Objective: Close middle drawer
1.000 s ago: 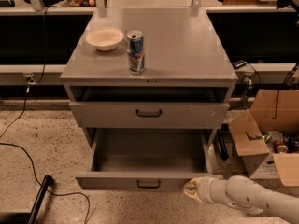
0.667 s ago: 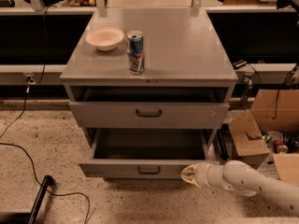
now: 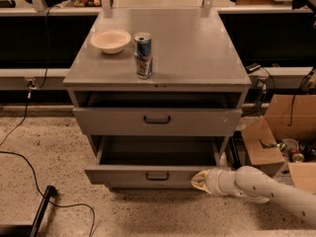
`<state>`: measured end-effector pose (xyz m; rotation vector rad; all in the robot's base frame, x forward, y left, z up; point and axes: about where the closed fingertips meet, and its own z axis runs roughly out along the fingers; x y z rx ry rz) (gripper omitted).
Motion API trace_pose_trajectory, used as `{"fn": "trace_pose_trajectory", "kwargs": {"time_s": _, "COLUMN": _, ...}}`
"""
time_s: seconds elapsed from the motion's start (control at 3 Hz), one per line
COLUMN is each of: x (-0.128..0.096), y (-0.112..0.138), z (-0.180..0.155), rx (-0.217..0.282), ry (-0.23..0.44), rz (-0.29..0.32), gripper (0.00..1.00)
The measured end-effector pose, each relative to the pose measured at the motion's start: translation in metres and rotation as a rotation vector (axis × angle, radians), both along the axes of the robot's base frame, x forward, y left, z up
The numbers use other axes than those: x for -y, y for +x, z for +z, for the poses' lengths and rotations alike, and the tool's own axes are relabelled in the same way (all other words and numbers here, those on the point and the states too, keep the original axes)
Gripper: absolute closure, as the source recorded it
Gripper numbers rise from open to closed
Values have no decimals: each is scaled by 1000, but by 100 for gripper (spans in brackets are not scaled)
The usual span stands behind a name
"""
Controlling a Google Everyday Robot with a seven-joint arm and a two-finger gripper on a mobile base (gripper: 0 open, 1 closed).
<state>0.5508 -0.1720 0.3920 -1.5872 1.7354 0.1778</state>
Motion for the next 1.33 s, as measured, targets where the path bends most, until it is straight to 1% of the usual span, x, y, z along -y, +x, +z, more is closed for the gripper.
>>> {"fn": "trace_pose_trajectory", "kwargs": {"time_s": 0.33, "x": 0, "y": 35, "z": 1, "rx": 38, "ry": 11, "rz": -29, "gripper": 100}}
{"fn": "trace_pose_trajectory", "kwargs": {"time_s": 0.67, "x": -3, "y": 60, "z": 4, "rx": 72, "ry": 24, "rz": -39, "gripper": 100}}
{"fn": "trace_pose_trajectory", "kwargs": {"time_s": 1.0, "x": -5, "y": 82, "z": 4, "rx": 117, "ry": 53, "rz": -39, "gripper": 100}}
{"fn": "trace_pose_trajectory", "kwargs": {"time_s": 1.33, "x": -7, "y": 97, "z": 5, "rx": 147, "ry": 70, "rz": -30, "gripper": 100}}
